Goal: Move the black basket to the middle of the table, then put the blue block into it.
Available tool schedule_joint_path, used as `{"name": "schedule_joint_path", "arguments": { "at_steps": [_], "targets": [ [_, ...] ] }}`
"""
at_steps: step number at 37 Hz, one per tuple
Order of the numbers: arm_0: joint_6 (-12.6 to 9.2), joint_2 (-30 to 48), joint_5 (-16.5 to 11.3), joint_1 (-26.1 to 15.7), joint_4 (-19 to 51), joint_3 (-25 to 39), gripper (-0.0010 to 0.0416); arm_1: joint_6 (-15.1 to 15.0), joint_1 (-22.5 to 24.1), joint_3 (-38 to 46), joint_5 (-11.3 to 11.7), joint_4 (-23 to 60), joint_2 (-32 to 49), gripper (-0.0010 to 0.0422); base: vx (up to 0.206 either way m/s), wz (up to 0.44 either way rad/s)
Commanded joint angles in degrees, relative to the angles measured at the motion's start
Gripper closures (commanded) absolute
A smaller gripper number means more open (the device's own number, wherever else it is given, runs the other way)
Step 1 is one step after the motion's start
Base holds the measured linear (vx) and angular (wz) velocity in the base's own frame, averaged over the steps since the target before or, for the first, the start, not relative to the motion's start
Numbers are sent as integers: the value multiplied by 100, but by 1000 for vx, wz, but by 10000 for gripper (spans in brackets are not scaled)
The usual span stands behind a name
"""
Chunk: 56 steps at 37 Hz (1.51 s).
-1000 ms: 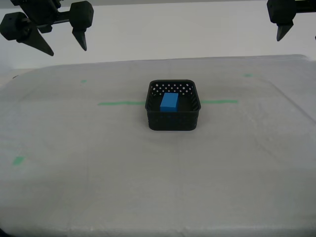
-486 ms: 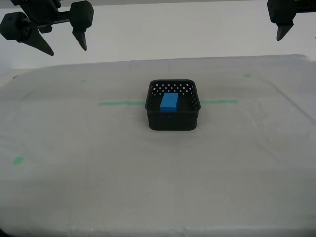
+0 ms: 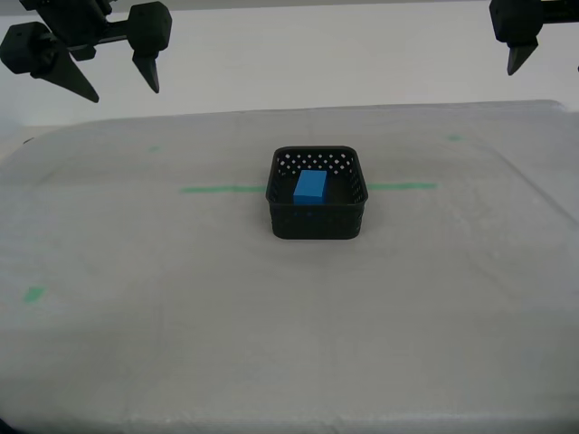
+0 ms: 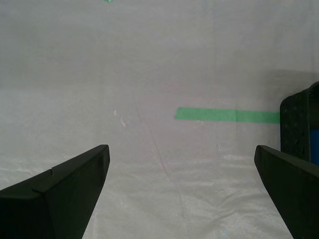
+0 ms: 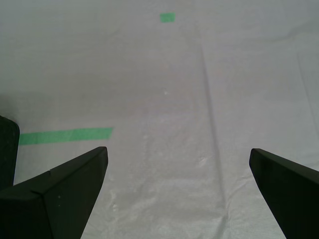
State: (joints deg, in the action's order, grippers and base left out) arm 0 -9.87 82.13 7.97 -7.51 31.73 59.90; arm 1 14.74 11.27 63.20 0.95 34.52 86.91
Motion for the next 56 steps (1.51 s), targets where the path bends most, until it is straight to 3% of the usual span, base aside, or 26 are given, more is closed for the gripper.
{"name": "schedule_joint_path", "arguments": {
  "at_steps": [1,56],
  "targets": [
    [0,-2,-2,2,-4,4,7,-22,2,0,4,-4,-2,12,0,0],
    [0,-2,-2,2,-2,4,7,-22,2,0,4,-4,-2,12,0,0]
  ]
}}
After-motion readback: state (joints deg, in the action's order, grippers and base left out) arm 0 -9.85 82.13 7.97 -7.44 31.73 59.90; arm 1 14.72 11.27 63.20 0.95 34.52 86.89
